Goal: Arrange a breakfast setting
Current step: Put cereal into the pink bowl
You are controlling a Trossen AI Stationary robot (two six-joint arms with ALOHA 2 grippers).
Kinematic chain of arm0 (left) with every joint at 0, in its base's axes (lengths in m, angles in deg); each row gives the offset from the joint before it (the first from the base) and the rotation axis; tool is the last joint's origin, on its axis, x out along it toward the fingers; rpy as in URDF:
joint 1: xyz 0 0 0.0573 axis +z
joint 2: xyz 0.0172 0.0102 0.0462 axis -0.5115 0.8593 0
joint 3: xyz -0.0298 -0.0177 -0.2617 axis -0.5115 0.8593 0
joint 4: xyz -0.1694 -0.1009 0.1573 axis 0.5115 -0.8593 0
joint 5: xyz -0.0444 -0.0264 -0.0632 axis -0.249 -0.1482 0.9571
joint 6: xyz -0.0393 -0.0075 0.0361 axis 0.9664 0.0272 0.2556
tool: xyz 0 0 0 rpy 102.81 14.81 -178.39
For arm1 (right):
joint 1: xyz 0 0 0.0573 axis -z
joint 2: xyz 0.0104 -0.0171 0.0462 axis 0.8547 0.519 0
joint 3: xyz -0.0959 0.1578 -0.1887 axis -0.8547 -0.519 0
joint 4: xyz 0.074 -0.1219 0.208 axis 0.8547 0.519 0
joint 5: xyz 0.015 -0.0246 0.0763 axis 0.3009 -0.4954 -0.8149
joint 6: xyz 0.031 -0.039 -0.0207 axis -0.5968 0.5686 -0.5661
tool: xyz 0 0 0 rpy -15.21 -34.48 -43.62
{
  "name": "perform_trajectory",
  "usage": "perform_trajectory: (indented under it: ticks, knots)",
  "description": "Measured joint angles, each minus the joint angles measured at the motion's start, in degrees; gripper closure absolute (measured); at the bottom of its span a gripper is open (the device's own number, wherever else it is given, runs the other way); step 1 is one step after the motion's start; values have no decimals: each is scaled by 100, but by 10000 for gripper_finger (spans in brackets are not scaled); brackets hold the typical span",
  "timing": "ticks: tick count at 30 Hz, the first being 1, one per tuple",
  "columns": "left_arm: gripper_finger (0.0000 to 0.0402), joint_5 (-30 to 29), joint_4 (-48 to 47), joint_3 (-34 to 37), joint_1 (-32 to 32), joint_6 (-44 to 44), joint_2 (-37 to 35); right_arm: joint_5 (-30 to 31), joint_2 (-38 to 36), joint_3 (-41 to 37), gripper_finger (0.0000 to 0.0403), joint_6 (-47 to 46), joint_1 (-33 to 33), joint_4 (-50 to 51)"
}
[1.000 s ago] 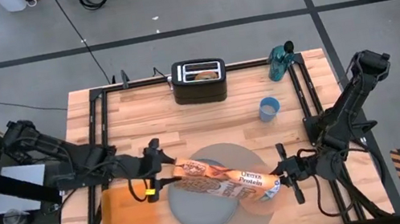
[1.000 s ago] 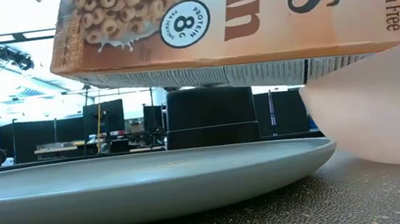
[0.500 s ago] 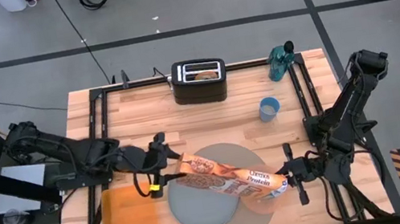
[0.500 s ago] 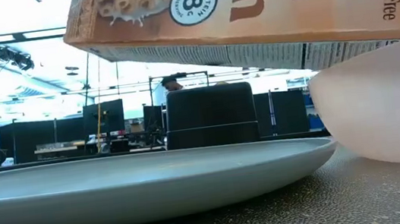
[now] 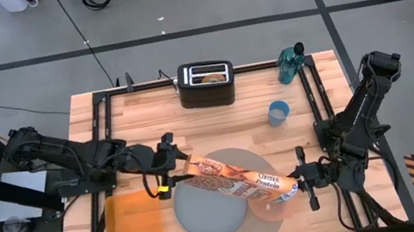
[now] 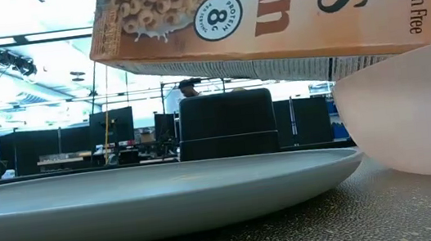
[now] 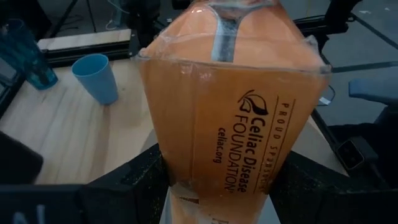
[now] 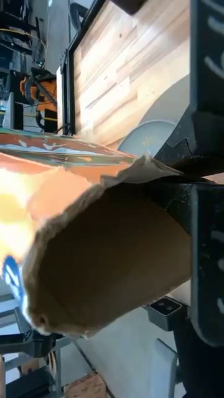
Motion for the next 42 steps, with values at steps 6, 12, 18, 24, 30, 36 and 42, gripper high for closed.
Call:
perform_trajectory:
  ticks: [6, 12, 18, 24, 30, 36, 42]
  knots:
    - [174, 271, 60, 0, 120, -150, 0, 61, -456, 0, 392, 19, -24, 515]
    - [202, 321, 212, 0, 138, -237, 2, -141, -756, 3, 392, -154, -29, 981]
    - [209, 457, 324, 2, 135, -255, 35, -311, -763, 7, 392, -176, -31, 1050]
    - [209, 494, 384, 4, 135, -335, 72, -341, -853, 7, 392, -93, -37, 1080]
    - [210, 579, 393, -288, 205, -614, 74, -523, -747, 13, 392, -248, 8, 998]
    - [210, 768, 369, -401, 283, -609, 317, -803, -481, 9, 392, -451, -53, 1049]
    - [210, 808, 377, -413, 387, -638, 479, -1042, -481, 7, 392, -557, -136, 1118]
